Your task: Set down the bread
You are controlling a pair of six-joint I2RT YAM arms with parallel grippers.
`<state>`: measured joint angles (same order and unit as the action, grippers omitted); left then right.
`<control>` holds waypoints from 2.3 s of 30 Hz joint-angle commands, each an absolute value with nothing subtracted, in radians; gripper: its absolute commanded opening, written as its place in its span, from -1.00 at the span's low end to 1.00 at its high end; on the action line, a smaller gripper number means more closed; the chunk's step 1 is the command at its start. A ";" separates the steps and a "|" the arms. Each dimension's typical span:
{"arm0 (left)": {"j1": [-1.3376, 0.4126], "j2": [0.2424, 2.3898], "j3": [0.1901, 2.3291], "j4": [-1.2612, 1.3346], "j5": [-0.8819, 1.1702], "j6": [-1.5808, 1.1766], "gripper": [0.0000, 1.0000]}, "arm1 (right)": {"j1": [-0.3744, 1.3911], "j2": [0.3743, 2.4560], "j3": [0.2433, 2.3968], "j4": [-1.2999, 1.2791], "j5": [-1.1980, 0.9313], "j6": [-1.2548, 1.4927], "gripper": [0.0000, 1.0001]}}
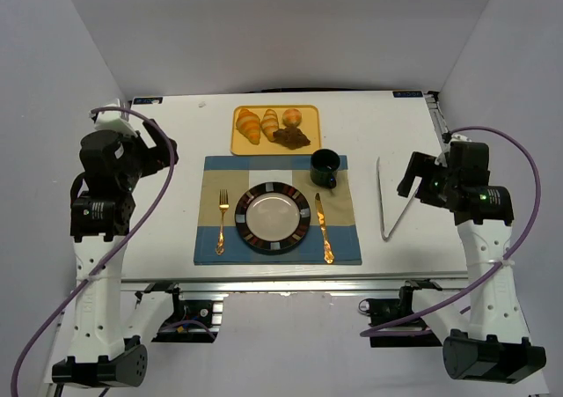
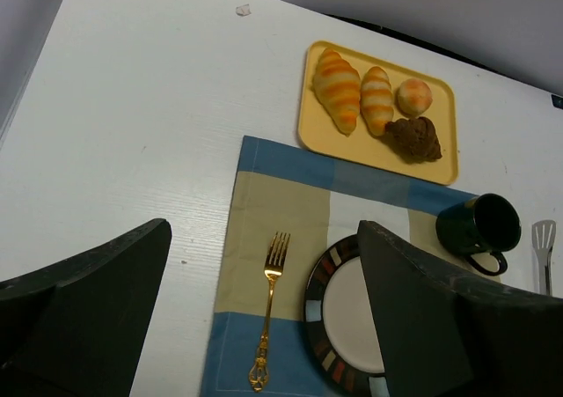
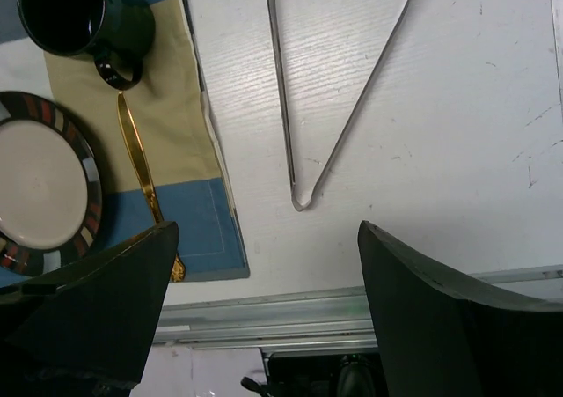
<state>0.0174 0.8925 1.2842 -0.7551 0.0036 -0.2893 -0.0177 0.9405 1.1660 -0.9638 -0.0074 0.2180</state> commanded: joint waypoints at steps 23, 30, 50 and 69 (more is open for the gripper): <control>0.014 1.028 1.235 -0.632 -0.005 -0.391 0.96 | -0.014 1.314 0.951 -0.646 0.066 0.384 0.79; 0.015 1.043 1.235 -0.630 -0.009 -0.385 0.96 | -0.014 1.377 0.927 -0.609 0.114 0.351 0.79; 0.015 1.063 1.241 -0.643 -0.028 -0.356 0.96 | 0.027 1.537 0.881 -0.466 0.118 0.292 0.79; 0.015 1.055 1.236 -0.657 -0.043 -0.336 0.96 | 0.098 1.605 0.825 -0.391 0.219 0.345 0.77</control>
